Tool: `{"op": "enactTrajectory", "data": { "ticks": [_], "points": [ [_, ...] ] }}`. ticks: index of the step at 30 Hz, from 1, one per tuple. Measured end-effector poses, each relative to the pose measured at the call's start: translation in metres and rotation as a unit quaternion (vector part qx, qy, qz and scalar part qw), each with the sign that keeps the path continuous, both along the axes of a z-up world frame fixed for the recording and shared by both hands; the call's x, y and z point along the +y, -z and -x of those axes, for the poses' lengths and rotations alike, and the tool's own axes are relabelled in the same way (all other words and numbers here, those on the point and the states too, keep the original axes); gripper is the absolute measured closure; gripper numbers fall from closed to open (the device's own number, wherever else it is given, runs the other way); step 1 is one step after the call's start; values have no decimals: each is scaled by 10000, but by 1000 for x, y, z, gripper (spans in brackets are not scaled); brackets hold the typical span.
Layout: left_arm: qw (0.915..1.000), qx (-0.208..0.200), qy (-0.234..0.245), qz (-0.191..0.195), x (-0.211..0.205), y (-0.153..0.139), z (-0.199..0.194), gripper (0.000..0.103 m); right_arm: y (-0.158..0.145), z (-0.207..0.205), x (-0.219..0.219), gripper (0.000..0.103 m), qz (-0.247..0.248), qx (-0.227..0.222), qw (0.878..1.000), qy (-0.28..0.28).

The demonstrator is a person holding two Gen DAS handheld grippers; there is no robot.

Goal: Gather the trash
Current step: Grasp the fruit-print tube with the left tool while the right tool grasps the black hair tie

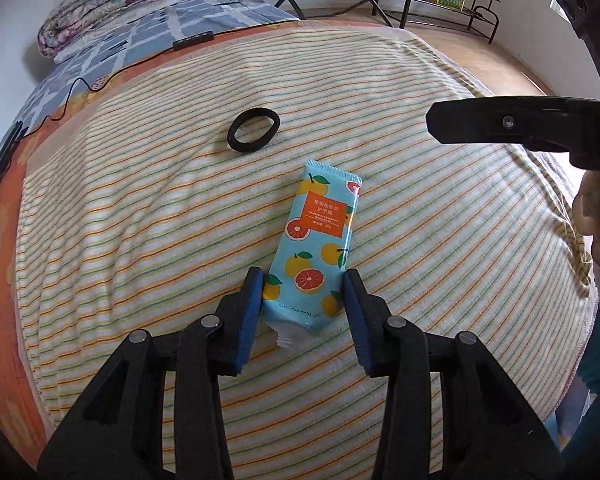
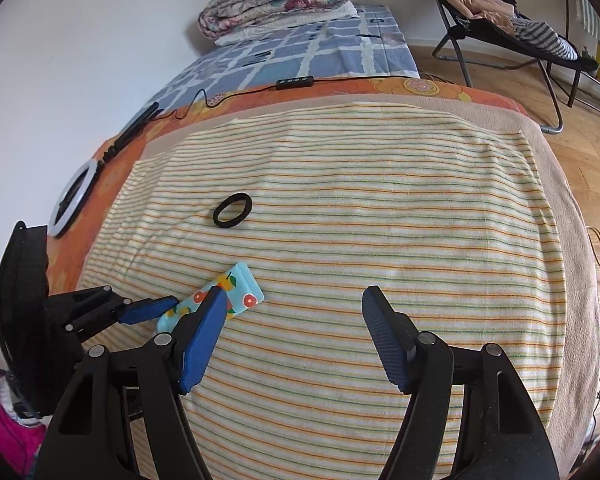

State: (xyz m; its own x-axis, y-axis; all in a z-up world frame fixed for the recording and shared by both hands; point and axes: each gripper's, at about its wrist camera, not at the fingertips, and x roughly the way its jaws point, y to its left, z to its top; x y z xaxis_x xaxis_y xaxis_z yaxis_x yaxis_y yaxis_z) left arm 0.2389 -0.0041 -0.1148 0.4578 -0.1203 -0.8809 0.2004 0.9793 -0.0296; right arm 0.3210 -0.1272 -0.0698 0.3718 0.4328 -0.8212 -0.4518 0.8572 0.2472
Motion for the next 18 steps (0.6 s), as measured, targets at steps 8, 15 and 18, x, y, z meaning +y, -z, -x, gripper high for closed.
{"op": "enactTrajectory", "data": {
  "ticks": [8,15,18],
  "points": [
    [9975,-65,-660,242,57,-5,11,64,11,-23,36,35,-213,53,9997,-119],
    [9954,-128,-850,429,77,-2,16,64,32,-55,70,56,-456,439,9980,42],
    [9957,-175,-818,399,76,-2,17,64,43,-65,81,62,-299,527,9980,201]
  ]
}}
